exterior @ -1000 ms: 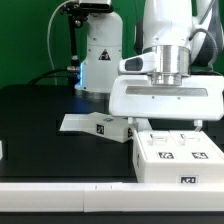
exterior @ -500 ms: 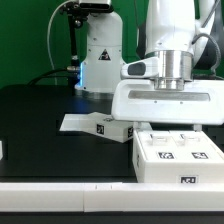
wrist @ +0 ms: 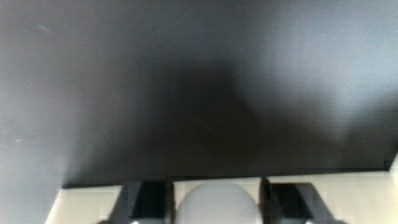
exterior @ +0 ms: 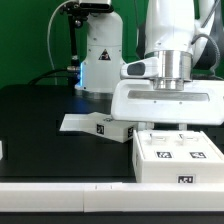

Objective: Assemble cabinet

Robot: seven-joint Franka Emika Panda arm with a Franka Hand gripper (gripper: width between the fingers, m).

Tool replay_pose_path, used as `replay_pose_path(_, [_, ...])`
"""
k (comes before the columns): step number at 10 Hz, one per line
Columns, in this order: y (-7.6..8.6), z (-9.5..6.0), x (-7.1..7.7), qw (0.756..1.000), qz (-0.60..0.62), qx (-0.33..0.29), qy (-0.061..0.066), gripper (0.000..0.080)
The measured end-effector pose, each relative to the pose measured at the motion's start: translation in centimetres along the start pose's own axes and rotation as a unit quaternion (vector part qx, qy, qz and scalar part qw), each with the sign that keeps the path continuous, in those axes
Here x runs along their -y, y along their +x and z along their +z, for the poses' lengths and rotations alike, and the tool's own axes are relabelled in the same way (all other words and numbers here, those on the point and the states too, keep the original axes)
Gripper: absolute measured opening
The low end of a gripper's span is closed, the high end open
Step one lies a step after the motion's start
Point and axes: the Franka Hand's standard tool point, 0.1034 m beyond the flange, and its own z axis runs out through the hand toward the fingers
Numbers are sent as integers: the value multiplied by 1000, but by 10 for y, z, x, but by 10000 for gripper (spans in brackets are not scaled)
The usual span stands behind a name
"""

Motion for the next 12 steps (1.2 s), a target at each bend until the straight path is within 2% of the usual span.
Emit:
replay_pose_path(2, [2, -6, -2, 1000, -16, 20, 3, 219])
replay_pose_path(4, [12, -30, -9, 999, -12, 50, 16, 219])
replay_pose_path(6, [19, -45, 3, 996, 29, 75, 27, 219])
replay_pose_path(8, [14, -40, 0, 995, 61, 77, 20, 219])
replay_pose_path(10, [11, -46, 4, 985, 122, 120, 17, 219])
replay_pose_path(12, [30, -64, 9, 979, 104, 175, 14, 219])
